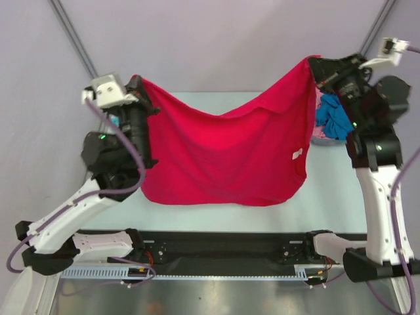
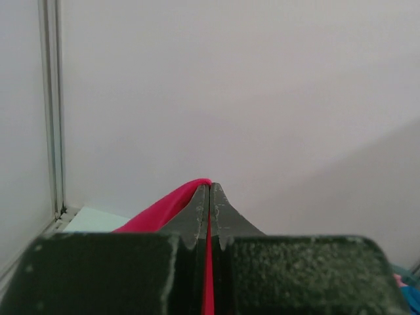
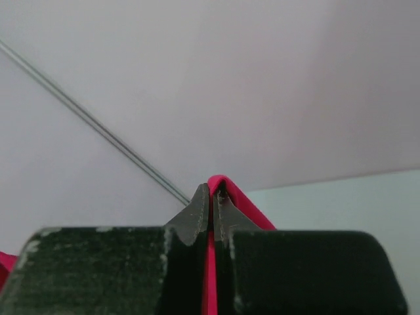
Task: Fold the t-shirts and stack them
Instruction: Flatten the tshirt out
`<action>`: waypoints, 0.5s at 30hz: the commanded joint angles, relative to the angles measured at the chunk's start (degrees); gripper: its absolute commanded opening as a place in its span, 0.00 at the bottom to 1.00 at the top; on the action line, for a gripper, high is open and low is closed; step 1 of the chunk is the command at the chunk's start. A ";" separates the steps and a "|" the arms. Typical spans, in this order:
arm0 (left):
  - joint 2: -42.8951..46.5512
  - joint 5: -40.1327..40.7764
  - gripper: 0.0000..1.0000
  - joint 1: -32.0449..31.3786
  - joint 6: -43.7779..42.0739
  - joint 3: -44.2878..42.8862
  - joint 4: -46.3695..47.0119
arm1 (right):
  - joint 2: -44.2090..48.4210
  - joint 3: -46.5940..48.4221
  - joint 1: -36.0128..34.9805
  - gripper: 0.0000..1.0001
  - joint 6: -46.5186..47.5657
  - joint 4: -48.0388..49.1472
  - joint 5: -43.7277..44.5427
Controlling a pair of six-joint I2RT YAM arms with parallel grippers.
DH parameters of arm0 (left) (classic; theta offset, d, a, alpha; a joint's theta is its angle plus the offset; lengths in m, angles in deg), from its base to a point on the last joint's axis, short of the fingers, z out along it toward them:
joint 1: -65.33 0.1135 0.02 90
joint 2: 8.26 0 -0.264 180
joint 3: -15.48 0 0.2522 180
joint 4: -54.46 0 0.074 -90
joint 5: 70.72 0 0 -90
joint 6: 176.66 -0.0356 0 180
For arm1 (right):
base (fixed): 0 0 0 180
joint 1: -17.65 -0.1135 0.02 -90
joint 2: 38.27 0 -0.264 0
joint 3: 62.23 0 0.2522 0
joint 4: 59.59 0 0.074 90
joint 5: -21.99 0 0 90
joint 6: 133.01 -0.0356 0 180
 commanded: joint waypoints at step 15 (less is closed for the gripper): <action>-32.84 -21.41 0.00 29.12 28.67 -6.07 -17.86 | -23.07 -3.91 2.90 0.00 0.46 12.95 -1.61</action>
